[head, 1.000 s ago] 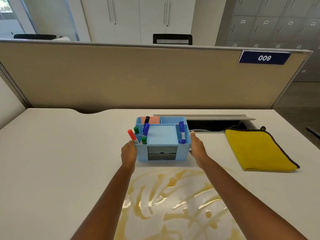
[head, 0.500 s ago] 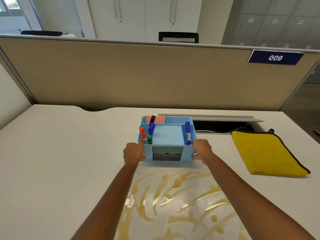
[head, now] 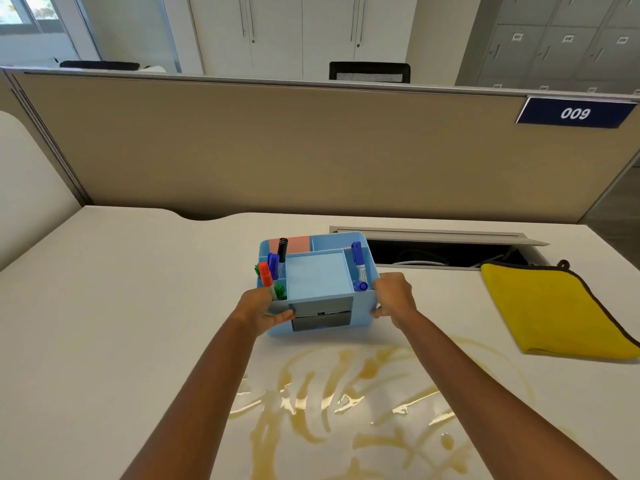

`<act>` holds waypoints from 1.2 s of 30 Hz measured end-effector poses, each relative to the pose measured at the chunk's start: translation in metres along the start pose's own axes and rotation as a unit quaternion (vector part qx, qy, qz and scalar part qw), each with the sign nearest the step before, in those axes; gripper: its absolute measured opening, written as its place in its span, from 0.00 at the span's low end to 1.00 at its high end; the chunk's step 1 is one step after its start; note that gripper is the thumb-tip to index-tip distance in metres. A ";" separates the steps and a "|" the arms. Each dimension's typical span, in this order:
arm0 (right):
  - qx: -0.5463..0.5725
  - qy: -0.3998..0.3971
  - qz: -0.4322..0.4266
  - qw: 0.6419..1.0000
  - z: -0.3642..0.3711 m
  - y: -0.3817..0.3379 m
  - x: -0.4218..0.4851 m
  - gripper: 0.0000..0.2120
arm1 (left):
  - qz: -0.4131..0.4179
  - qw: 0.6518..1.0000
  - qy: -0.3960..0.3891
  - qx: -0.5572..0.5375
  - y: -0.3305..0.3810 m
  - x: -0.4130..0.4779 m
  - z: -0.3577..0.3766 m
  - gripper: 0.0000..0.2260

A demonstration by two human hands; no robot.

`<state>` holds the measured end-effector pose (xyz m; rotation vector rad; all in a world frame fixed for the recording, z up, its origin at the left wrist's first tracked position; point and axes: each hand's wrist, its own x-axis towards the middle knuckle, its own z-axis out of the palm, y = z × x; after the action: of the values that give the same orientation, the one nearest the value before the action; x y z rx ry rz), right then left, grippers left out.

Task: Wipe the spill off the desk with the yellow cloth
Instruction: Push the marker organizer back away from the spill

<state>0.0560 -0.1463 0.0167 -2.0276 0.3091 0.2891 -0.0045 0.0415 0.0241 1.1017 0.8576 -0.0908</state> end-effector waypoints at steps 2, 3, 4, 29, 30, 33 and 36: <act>-0.005 0.002 -0.012 1.000 0.007 -0.012 0.000 0.09 | -0.037 0.999 0.015 -0.026 0.004 -0.004 -0.009 0.13; -0.016 -0.001 -0.022 1.000 0.010 -0.018 0.001 0.07 | -0.048 0.998 0.023 -0.033 0.005 -0.004 -0.013 0.13; -0.031 -0.007 -0.033 0.999 0.013 -0.023 0.002 0.05 | -0.051 0.998 0.030 -0.036 0.005 -0.004 -0.016 0.14; 0.094 0.043 0.007 0.995 0.077 -0.064 0.025 0.12 | 0.186 0.899 0.240 0.317 0.073 0.038 -0.027 0.13; 0.100 0.044 0.011 0.994 0.079 -0.063 0.026 0.12 | 0.188 0.898 0.244 0.315 0.075 0.039 -0.027 0.14; 0.105 0.046 0.011 0.993 0.084 -0.061 0.032 0.12 | 0.183 0.900 0.250 0.307 0.079 0.048 -0.024 0.14; 0.113 0.041 0.009 0.993 0.089 -0.060 0.035 0.13 | 0.180 0.899 0.260 0.304 0.081 0.053 -0.023 0.14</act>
<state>0.1025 -0.0438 0.0143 -1.8170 0.3927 0.1744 0.0565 0.1170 0.0458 1.9143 1.1180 0.2775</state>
